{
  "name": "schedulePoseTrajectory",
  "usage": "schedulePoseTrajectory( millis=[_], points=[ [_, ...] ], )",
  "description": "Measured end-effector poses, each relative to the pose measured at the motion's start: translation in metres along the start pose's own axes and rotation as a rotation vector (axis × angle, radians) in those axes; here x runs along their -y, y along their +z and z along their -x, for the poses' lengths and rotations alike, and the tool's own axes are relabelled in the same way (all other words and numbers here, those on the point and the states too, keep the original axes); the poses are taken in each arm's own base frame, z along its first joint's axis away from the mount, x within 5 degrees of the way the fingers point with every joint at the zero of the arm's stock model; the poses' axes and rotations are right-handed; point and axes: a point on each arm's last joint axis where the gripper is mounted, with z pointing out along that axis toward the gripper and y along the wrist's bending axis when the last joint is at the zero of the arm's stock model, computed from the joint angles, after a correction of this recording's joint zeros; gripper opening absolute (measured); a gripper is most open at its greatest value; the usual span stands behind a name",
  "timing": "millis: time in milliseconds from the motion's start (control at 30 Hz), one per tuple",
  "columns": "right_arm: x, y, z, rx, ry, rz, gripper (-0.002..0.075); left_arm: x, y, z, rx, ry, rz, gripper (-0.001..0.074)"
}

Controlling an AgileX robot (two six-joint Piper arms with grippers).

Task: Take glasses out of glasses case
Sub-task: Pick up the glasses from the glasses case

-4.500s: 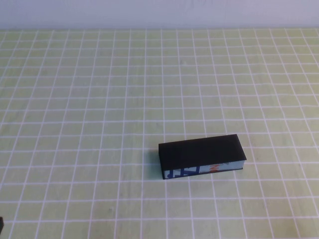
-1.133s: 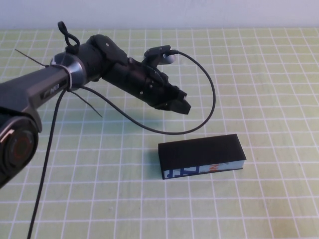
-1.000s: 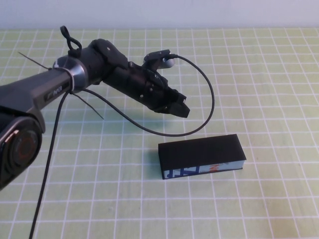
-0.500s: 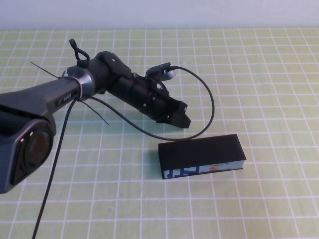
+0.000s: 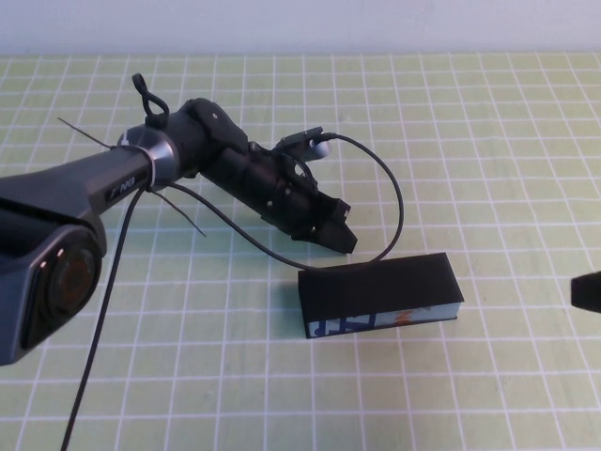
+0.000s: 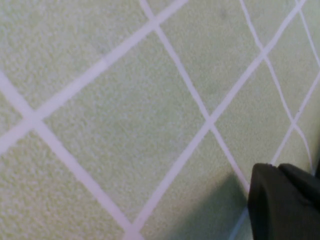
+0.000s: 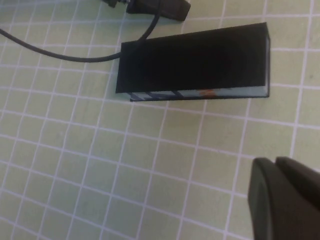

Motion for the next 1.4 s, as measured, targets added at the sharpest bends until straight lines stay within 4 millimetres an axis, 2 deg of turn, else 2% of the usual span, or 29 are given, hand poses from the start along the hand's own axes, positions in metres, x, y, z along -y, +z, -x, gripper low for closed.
schedulePoseTrajectory(
  millis=[67, 200, 300, 367, 467, 567, 733, 967, 1067, 1400],
  points=[
    [-0.004, 0.014, 0.017, -0.055, -0.048, 0.019, -0.0018, 0.0, 0.0, 0.0, -0.001, -0.004, -0.005, -0.0003],
    [-0.03, 0.044, 0.037, -0.17, -0.219, 0.062, -0.0018, 0.0, 0.001, -0.001, -0.006, -0.006, -0.011, -0.0003],
    [-0.055, 0.074, 0.046, -0.239, -0.446, 0.068, -0.0018, 0.0, 0.001, -0.001, -0.014, -0.007, -0.017, -0.0003],
    [-0.07, 0.093, 0.048, -0.272, -0.658, 0.063, -0.0018, 0.0, 0.002, -0.002, -0.016, -0.009, -0.02, -0.0003],
    [-0.081, 0.115, 0.046, -0.311, -0.934, 0.064, -0.0018, 0.0, 0.002, -0.002, -0.016, -0.008, -0.021, -0.0003],
    [-0.078, 0.132, 0.043, -0.354, -1.086, 0.065, -0.001, 0.0, 0.002, -0.002, -0.018, -0.008, -0.022, -0.0003],
    [-0.07, 0.154, 0.041, -0.392, -1.203, 0.064, 0.0041, 0.001, 0.002, -0.002, -0.025, -0.007, -0.028, -0.0003],
    [-0.064, 0.183, 0.039, -0.393, -1.302, 0.083, 0.025, 0.0, 0.003, -0.003, -0.03, -0.014, -0.043, -0.0003],
    [-0.06, 0.195, 0.039, -0.38, -1.322, 0.061, 0.0315, 0.0, 0.003, -0.003, -0.03, -0.014, -0.043, -0.0003],
    [-0.048, 0.217, 0.037, -0.404, -1.4, 0.01, 0.0349, 0.001, 0.003, -0.003, -0.031, -0.014, -0.044, -0.0003]
  ],
)
